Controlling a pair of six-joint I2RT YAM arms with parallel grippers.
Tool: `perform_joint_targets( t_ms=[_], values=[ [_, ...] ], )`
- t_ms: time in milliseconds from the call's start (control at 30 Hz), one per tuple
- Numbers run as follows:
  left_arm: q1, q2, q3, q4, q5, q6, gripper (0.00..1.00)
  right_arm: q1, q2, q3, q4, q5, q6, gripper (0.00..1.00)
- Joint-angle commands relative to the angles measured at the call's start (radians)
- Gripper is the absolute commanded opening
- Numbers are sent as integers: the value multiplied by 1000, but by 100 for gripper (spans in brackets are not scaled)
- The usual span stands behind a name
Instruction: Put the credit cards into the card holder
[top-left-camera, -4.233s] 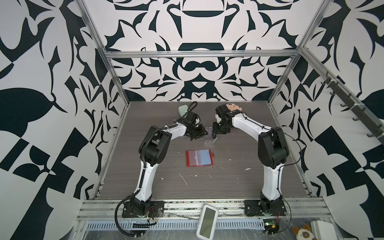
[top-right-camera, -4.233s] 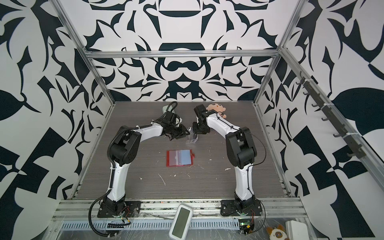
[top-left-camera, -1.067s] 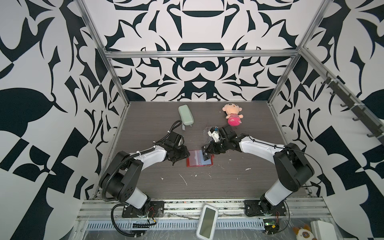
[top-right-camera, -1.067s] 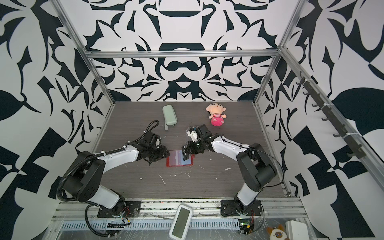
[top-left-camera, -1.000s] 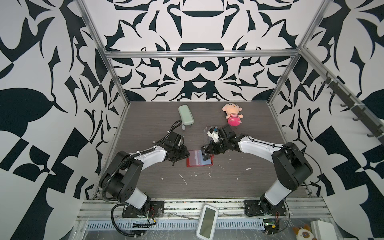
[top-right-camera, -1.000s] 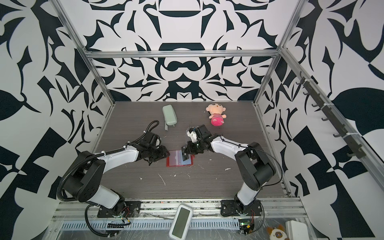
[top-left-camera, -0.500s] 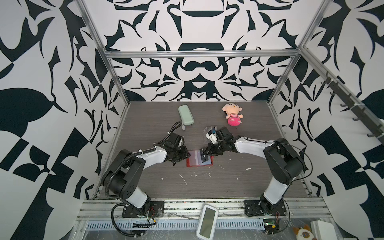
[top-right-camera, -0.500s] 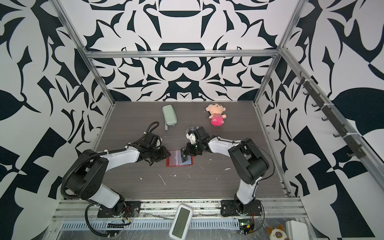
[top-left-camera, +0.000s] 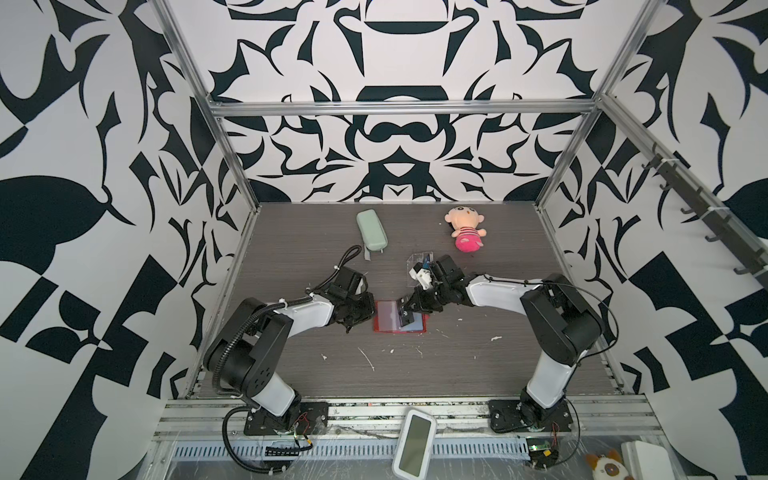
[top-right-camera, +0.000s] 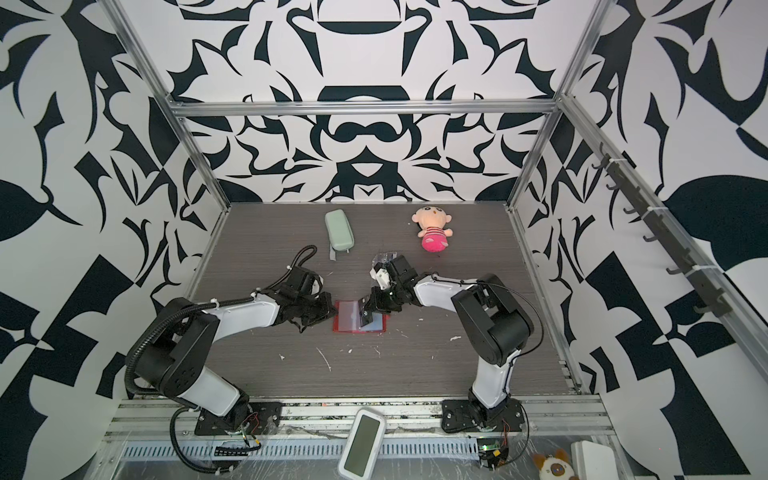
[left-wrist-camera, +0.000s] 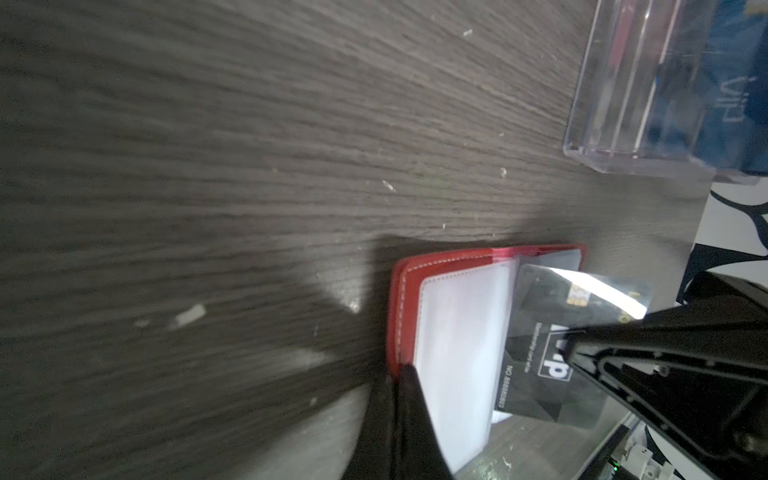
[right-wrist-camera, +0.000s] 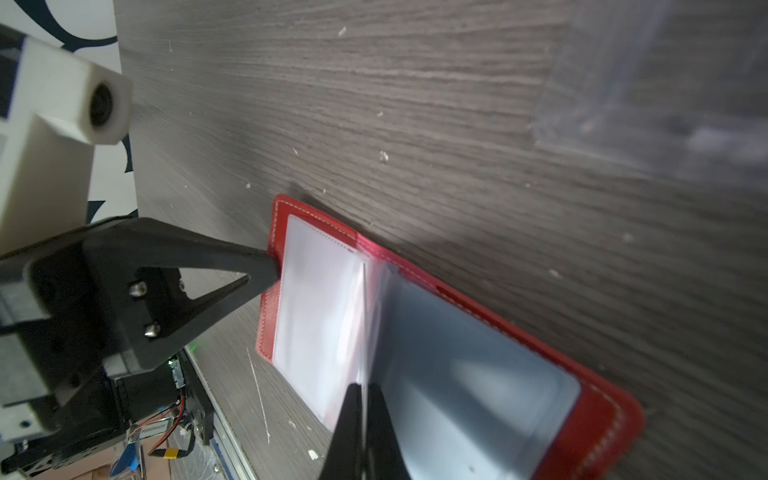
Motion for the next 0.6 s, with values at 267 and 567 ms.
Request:
perform_joint_targets(
  t_ms=[267,567],
  values=[
    [-3,4,-25,-8,-16,-9,0,15,29,-3,46,-41,41,0],
    [-11,-67,-79,-2,-95,-71,0,14,28,-19,47,-9,91,0]
  ],
)
